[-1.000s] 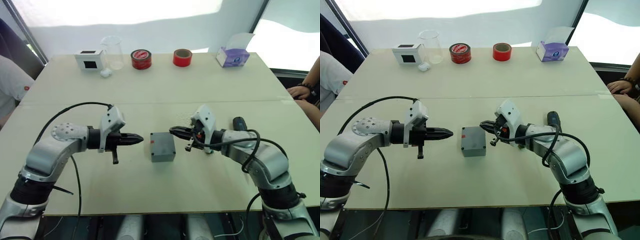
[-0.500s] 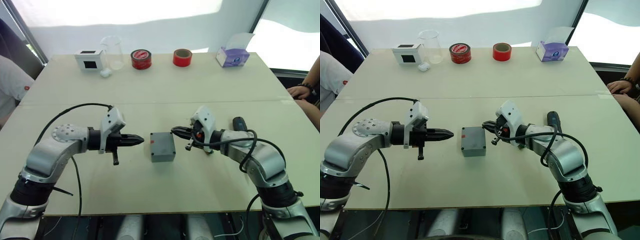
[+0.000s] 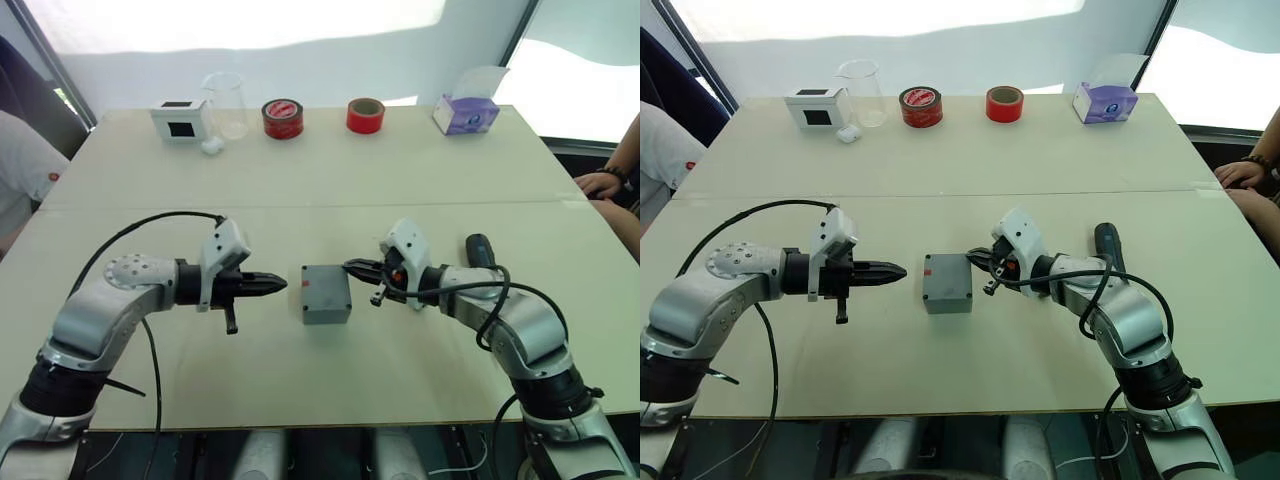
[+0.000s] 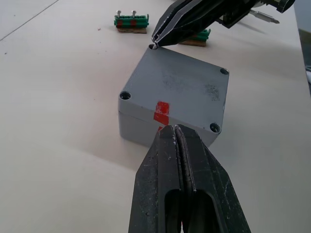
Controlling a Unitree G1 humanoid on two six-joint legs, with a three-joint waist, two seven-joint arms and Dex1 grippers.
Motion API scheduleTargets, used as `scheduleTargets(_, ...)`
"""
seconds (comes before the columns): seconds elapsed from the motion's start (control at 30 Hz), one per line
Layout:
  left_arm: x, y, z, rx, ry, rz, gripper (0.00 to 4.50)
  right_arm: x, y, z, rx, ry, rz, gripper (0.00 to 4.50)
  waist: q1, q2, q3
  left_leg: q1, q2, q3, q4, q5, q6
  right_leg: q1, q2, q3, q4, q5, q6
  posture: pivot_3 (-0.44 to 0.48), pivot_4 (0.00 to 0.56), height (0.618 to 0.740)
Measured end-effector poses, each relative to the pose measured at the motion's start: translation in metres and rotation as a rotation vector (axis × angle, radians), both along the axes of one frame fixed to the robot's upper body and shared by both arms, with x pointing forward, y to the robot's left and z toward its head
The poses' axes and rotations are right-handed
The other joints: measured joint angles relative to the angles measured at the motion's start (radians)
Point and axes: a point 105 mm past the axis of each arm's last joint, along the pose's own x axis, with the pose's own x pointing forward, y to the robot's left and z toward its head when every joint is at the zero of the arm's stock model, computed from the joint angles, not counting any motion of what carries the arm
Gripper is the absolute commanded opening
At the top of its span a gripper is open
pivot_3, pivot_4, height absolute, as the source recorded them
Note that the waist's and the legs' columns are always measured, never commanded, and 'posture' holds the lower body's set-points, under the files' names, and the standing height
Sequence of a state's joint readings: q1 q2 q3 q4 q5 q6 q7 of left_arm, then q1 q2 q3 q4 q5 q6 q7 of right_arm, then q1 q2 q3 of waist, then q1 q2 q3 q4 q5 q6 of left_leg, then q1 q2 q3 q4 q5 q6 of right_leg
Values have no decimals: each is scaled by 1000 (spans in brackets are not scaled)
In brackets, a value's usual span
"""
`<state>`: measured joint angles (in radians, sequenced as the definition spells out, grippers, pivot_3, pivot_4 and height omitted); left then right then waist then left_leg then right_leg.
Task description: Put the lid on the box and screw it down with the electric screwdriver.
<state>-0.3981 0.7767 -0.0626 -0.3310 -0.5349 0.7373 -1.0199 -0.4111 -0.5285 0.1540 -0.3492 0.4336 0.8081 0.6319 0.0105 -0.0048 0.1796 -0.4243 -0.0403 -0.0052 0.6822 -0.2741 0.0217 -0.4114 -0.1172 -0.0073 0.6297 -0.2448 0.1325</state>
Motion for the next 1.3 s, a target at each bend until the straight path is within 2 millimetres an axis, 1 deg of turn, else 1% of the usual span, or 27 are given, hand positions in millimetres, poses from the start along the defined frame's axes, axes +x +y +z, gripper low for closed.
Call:
scheduleTargets(0.1,1,-1,3,0,-11,-2,0,1,0,0,1,-1,4,23,-2,0,0,0,0,0,0,0,0,0,0,0,0,0,0,0,150,740)
scheduleTargets(0.13,1,-1,3,0,-10,-2,0,1,0,0,0,-2,5,275,-2,0,0,0,0,0,0,0,0,0,0,0,0,0,0,0,150,740)
scheduleTargets(0.23,1,0,3,3,-10,0,0,3,-1,-2,-2,6,2,1235,-1,0,0,0,0,0,0,0,0,0,0,0,0,0,0,0,150,740)
scheduleTargets(0.27,1,0,3,3,-8,0,0,3,-1,-2,-2,7,1,1739,-1,0,0,0,0,0,0,0,0,0,0,0,0,0,0,0,150,740)
scheduleTargets(0.33,1,0,3,2,-4,-1,0,3,-1,-3,-4,7,-1,2569,-1,0,0,0,0,0,0,0,0,0,0,0,0,0,0,0,150,740)
scheduleTargets(0.43,0,-1,3,1,2,-4,0,3,-1,-3,-8,6,-3,3749,-1,0,0,0,0,0,0,0,0,0,0,0,0,0,0,0,150,740)
scheduleTargets(0.5,0,-1,3,1,2,-4,0,3,-2,-3,-8,7,-4,4440,-1,0,0,0,0,0,0,0,0,0,0,0,0,0,0,0,150,740)
scheduleTargets(0.63,1,-4,4,-23,1,-2,0,5,-5,0,-7,7,-18,4494,0,0,0,0,0,0,0,0,0,0,0,0,0,0,0,0,150,740)
scheduleTargets(0.77,2,-8,10,-64,-13,-2,0,4,-10,16,15,-17,-23,4494,-1,0,0,0,0,0,0,0,0,0,0,0,0,0,0,0,150,740)
scheduleTargets(0.87,9,-13,23,-136,-86,30,0,2,-14,25,48,-13,-42,4494,1,0,0,0,0,0,0,0,0,0,0,0,0,0,0,0,150,740)
scheduleTargets(0.93,10,-14,28,-158,-97,35,0,1,-19,31,73,-2,-64,4494,0,0,0,0,0,0,0,0,0,0,0,0,0,0,0,0,150,740)
scheduleTargets(1.0,10,-16,32,-176,-87,20,0,3,-29,40,114,29,-99,4494,0,0,0,0,0,0,0,0,0,0,0,0,0,0,0,0,150,740)
scheduleTargets(1.1,10,-18,38,-184,-96,3,0,6,-47,69,158,6,-148,4494,0,0,0,0,0,0,0,0,0,0,0,0,0,0,0,0,150,740)
scheduleTargets(1.17,10,-19,39,-187,-85,-2,0,7,-56,83,177,-13,-174,4494,-1,0,0,0,0,0,0,0,0,0,0,0,0,0,0,0,150,740)
scheduleTargets(1.23,10,-21,43,-200,-86,-15,0,8,-65,92,199,-10,-207,4494,0,0,0,0,0,0,0,0,0,0,0,0,0,0,0,0,150,740)
scheduleTargets(1.3,9,-24,47,-213,-82,-37,0,9,-73,95,219,36,-229,4494,0,0,0,0,0,0,0,0,0,0,0,0,0,0,0,0,150,740)
